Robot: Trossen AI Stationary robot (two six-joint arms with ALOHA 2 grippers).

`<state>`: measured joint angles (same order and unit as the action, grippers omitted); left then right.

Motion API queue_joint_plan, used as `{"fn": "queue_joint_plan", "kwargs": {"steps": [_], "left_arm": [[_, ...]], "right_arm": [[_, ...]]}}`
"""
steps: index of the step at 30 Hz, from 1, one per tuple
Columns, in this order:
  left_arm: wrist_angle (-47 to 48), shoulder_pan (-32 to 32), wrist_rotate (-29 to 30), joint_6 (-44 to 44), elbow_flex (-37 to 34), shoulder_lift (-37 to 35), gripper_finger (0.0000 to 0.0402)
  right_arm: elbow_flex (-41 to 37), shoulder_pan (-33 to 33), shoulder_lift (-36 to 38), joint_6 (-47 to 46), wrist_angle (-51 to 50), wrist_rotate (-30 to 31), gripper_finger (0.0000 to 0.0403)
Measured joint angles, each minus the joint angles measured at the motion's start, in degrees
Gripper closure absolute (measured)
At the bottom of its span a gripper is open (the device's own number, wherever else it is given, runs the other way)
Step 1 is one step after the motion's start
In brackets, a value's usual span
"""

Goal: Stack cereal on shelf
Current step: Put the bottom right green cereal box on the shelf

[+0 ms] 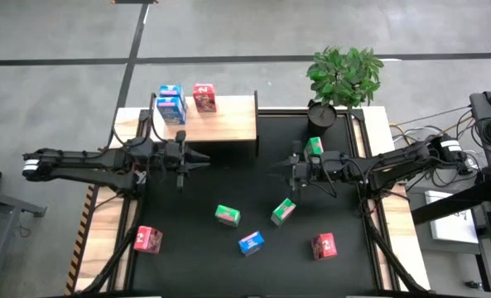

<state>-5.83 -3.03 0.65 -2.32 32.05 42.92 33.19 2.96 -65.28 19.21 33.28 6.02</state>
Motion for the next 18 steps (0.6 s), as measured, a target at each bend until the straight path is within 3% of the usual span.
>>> {"fn": "queue_joint_plan", "kwargs": {"steps": [18], "left_arm": [[-1.5,0.0,0.0,2.0,0.0,0.1,0.0323]], "right_arm": [[0.0,0.0,0.0,0.1,0.0,0.0,0.0291]]}}
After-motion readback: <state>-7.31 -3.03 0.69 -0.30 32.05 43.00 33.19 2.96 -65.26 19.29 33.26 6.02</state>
